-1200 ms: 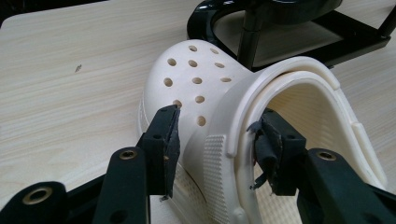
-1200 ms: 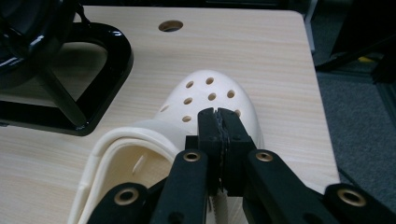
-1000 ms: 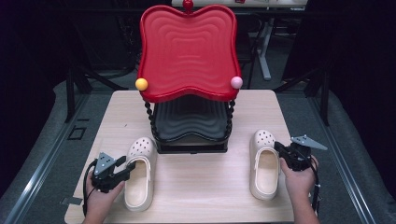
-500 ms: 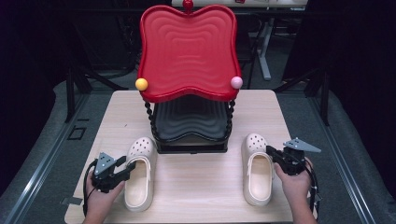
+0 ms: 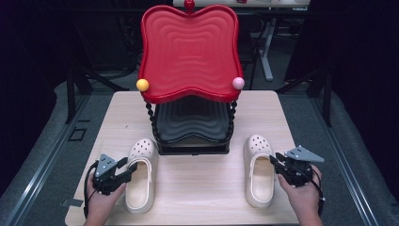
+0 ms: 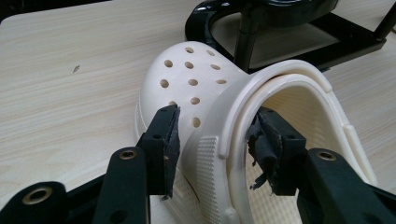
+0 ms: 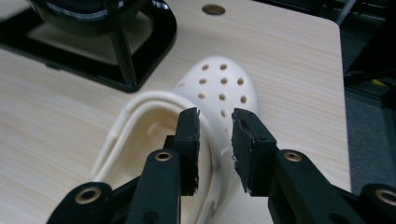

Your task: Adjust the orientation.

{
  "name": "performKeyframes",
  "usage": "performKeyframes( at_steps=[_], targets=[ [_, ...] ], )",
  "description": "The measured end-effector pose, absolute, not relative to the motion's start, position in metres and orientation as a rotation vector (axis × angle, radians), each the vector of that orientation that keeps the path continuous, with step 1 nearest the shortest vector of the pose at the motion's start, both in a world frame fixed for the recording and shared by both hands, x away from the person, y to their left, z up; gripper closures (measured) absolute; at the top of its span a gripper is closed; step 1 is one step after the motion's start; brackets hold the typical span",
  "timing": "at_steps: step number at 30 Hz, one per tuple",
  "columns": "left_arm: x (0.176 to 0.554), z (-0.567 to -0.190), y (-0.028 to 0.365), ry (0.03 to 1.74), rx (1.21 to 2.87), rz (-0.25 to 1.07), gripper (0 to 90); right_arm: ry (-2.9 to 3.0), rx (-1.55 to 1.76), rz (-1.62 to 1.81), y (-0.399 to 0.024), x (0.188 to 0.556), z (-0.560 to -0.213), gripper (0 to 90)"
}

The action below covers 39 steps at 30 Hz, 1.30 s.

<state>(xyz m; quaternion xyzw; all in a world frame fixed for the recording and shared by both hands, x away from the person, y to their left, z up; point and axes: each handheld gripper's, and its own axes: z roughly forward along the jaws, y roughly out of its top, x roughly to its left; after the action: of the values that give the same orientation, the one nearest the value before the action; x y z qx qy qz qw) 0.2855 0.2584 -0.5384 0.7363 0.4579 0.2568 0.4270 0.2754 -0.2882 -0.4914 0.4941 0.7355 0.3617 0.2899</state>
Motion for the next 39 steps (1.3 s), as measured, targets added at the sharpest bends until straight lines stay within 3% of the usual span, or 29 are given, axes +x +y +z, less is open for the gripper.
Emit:
performKeyframes(
  at_steps=[12,25,39],
  targets=[
    [0.284,-0.537,0.258,1.168,1.831,0.642,55.2,1.938,1.446,0.899,-0.285,0.271,-0.514,66.9],
    [0.283,-0.536,0.258,1.236,1.823,0.608,57.2,1.894,1.567,0.898,-0.285,0.273,-0.522,71.3],
    [0.282,-0.533,0.256,1.266,1.845,0.618,69.9,1.954,1.458,0.933,-0.277,0.274,-0.523,74.2]
  ],
)
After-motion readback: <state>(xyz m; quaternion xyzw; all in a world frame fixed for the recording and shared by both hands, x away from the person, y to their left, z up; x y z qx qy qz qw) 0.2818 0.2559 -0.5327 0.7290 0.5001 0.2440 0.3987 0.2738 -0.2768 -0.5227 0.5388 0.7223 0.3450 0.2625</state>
